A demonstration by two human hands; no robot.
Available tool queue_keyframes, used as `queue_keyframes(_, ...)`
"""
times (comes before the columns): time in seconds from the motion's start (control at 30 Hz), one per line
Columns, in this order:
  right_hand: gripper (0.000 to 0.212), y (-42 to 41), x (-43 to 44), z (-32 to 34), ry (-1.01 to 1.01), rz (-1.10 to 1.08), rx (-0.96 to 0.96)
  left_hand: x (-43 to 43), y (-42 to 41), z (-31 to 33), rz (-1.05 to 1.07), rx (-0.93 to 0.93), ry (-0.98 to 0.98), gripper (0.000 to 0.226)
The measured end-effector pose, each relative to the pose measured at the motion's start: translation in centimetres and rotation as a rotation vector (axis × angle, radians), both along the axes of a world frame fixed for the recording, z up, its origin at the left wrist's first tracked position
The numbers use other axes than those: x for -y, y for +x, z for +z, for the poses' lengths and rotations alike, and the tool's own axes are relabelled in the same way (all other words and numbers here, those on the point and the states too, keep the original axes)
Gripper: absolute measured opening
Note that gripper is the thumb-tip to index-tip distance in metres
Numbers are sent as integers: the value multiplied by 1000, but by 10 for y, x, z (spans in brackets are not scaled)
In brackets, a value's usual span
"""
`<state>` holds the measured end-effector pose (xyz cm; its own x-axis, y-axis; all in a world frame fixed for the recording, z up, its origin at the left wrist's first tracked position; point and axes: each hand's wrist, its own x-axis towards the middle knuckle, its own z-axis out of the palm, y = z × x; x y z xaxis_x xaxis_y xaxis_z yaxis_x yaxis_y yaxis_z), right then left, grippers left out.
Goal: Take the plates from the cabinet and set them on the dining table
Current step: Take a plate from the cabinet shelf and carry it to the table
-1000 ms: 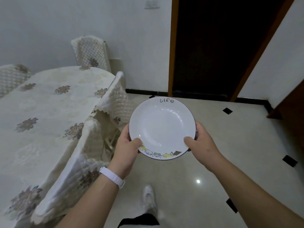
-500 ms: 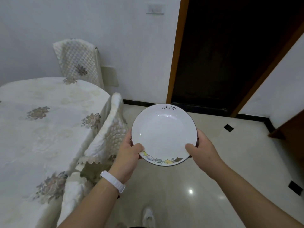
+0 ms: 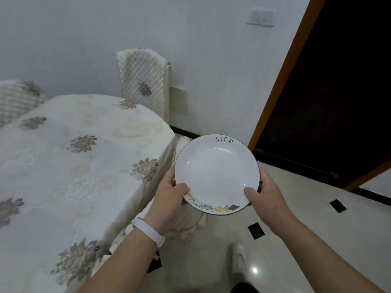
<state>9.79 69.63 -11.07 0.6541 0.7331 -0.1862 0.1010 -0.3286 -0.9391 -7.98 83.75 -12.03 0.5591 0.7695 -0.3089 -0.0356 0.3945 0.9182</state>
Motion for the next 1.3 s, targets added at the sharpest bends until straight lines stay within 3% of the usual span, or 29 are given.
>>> queue_keyframes(0.37,49,107,-152,-18,37,388,-141,-68,66,5,389,-46,-29,67)
queue_keyframes(0.63,49,183,-245,-4,48,671,-142,-95,132,19,654,-15,-56,66)
queue_keyframes(1.0,46,130,-325,-21,-1,998,-157,-107,94,16,945,-162,-166,66)
queue_keyframes(1.3,54,64,-397,-38,-115,1121,-28,-166,30,-22,1109,-104,-127,67)
